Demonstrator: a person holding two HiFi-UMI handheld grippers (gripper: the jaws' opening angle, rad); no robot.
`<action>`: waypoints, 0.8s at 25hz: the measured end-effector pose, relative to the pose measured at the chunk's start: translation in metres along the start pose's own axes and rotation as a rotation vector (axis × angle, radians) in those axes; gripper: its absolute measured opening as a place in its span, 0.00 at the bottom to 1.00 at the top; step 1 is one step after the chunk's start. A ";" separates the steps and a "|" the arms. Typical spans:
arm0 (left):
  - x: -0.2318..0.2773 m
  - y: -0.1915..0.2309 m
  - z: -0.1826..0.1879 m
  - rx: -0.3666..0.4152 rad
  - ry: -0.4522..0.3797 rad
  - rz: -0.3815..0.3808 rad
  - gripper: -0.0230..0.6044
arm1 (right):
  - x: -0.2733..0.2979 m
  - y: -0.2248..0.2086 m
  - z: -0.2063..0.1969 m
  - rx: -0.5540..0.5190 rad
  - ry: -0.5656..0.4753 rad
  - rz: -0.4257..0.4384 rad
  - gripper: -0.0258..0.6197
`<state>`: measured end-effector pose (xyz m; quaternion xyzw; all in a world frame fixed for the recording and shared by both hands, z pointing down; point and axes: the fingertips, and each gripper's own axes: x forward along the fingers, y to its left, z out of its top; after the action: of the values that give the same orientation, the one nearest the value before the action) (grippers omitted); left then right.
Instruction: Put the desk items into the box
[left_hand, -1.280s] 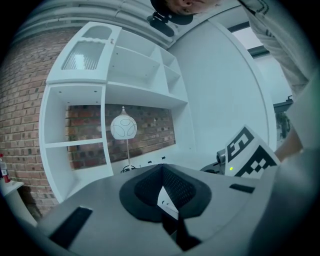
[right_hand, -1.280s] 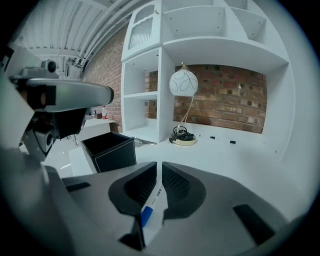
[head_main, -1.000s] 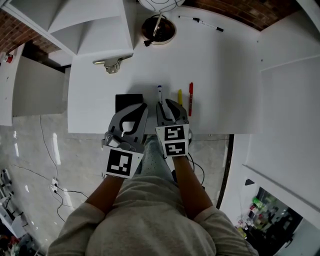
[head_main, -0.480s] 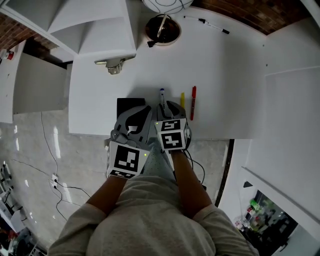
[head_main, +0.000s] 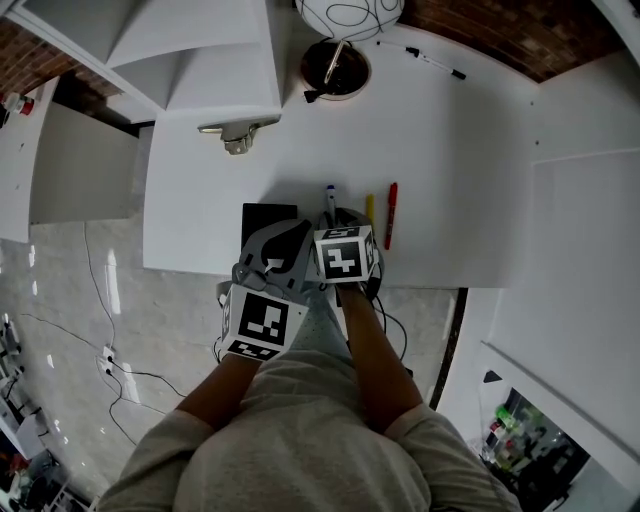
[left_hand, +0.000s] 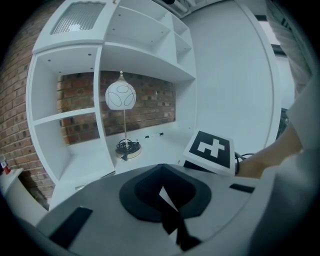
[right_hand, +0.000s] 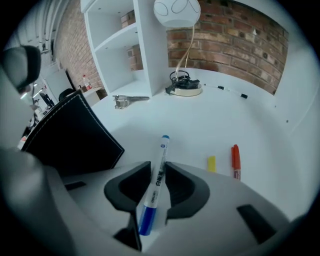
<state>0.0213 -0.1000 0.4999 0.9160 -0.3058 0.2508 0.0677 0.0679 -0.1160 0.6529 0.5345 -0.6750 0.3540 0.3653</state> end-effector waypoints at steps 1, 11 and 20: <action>0.000 0.001 0.000 -0.003 0.001 0.000 0.04 | 0.001 -0.001 0.000 0.005 0.009 -0.002 0.20; -0.003 0.006 0.002 -0.048 -0.001 0.005 0.04 | -0.005 -0.001 0.004 -0.009 0.002 -0.003 0.16; -0.010 0.010 0.013 -0.061 -0.016 0.018 0.04 | -0.041 -0.007 0.032 0.031 -0.176 -0.023 0.16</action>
<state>0.0137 -0.1064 0.4828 0.9127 -0.3221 0.2347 0.0907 0.0776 -0.1259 0.6028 0.5769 -0.6926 0.3119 0.3003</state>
